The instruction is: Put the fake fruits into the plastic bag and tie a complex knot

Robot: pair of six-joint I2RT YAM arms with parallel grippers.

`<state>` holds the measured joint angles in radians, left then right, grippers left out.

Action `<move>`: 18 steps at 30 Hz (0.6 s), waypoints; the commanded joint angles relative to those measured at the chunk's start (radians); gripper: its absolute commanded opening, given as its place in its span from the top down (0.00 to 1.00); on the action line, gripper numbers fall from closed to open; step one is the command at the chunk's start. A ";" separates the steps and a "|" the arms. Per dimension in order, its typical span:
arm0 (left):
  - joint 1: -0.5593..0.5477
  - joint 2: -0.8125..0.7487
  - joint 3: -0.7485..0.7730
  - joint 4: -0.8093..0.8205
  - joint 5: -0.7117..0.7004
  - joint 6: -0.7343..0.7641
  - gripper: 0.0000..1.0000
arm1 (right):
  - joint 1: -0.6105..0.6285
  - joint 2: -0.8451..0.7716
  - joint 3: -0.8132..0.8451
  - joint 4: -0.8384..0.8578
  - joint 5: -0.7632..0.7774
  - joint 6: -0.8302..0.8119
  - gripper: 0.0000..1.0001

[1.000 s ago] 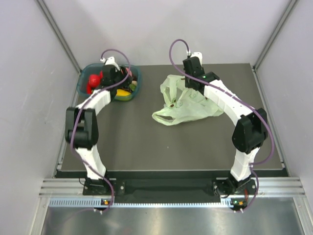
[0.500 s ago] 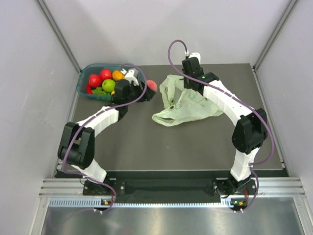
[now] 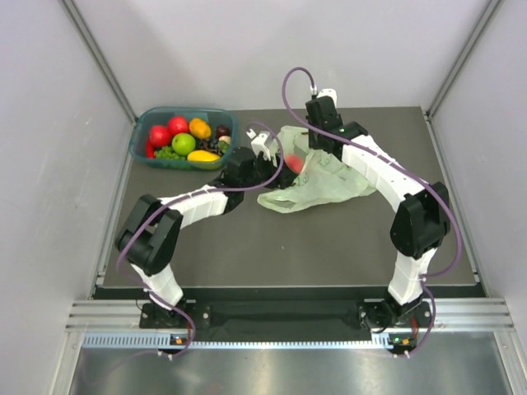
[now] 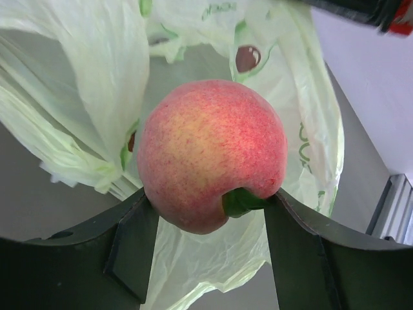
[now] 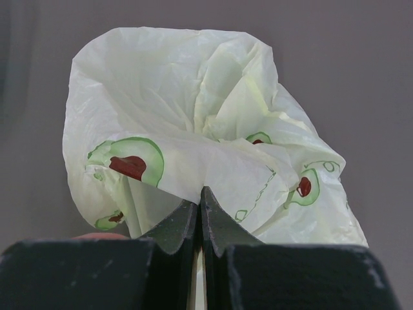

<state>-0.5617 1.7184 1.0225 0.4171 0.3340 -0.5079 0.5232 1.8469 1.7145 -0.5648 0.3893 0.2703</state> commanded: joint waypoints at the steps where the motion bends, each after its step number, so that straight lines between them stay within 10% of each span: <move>1: -0.015 0.056 0.037 0.092 0.014 -0.037 0.57 | 0.015 -0.069 -0.018 0.054 -0.020 0.009 1.00; 18: -0.055 0.366 0.356 0.025 -0.101 -0.075 0.54 | 0.020 -0.106 -0.090 0.114 0.014 0.035 1.00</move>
<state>-0.6121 2.0621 1.3067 0.4240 0.2722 -0.5751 0.5285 1.8008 1.6295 -0.5034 0.3859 0.2913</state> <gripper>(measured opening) 0.655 0.007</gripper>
